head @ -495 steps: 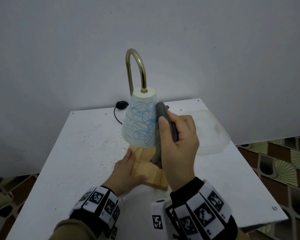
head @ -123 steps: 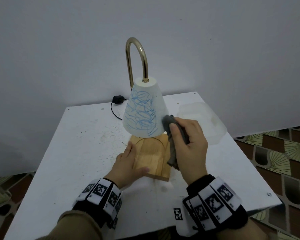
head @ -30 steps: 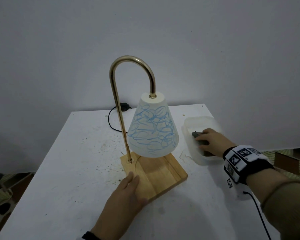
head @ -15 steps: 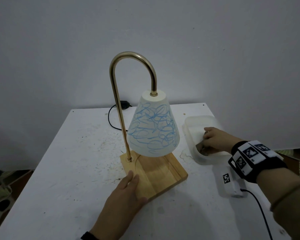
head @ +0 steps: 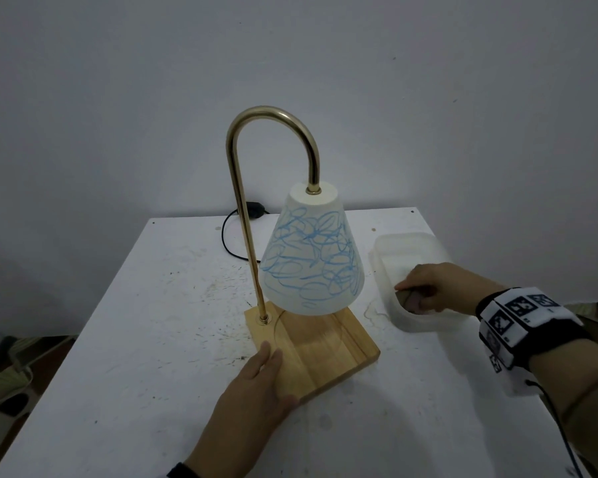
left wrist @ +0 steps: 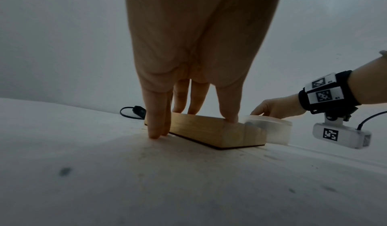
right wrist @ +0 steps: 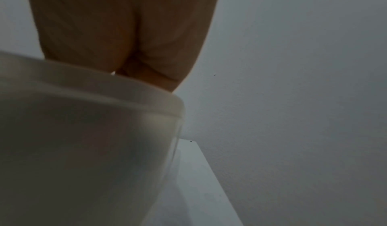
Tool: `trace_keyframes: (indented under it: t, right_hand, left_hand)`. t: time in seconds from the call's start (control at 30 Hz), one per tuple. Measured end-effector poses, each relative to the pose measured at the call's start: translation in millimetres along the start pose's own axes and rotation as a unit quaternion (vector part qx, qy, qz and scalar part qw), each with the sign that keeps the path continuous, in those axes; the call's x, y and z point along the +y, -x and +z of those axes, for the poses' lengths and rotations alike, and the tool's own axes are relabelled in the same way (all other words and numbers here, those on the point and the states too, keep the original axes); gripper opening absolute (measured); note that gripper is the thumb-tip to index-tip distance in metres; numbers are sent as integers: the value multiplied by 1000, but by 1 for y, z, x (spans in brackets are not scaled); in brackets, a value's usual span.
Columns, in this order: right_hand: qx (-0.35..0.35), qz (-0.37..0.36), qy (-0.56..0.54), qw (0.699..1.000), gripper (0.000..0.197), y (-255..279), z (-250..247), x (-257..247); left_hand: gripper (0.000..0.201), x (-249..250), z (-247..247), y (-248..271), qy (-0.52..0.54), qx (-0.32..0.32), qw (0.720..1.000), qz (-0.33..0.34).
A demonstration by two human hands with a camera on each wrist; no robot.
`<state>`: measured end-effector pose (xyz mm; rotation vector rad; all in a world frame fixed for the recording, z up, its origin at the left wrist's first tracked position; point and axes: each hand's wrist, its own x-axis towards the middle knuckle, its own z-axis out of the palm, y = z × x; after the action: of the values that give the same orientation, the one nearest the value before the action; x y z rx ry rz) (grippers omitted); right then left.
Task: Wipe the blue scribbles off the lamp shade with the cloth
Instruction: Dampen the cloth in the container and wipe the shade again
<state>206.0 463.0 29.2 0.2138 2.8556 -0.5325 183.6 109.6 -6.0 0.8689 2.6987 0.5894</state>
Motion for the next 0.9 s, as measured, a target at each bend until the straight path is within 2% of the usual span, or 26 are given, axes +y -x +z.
trace_keyframes:
  t: [0.07,0.13,0.23,0.37,0.43,0.5,0.7,0.73,0.8,0.87,0.9]
  right_hand:
    - [37,11,-37,999,41,4,-1,0]
    - [106,23,-65,992,37,6,-1,0]
    - [185,24,-11,982,39,-1,0,0]
    - [195,79,28,977,36,-6,3,-14]
    - [224,88,80,967,27,-7,7,-21]
    - [247,101,97,959,29,-11,10,-25]
    - [160,194,49,967,45,-26,25,-25]
    - [156,192,36,968,43,-27,27,-26]
    - [165,175,10,971,25,-28,29,-26]
    - [158,139,-7,978,43,-27,31,-28]
    - [153,119,-22,981,46,-26,31,-28]
  left_hand:
    - [73,0,1,-1,-6,3,1000,-1]
    - [73,-1,2,-1,-10,4,1000,-3]
    - [73,-3,4,-1,-10,6,1000,-3]
    - [74,-6,6,-2,-7,6,1000,-3]
    - [74,-6,7,-3,-11,7,1000,0]
    - [73,-6,7,-2,-15,9,1000,1]
    - [74,-6,6,-2,-15,6,1000,1]
    - [75,-6,6,-3,-16,6,1000,4]
    - [75,-5,5,-3,-24,3,1000,9]
    - [74,-6,6,-3,-26,1,1000,8]
    - [74,-7,7,-2,-25,2,1000,6]
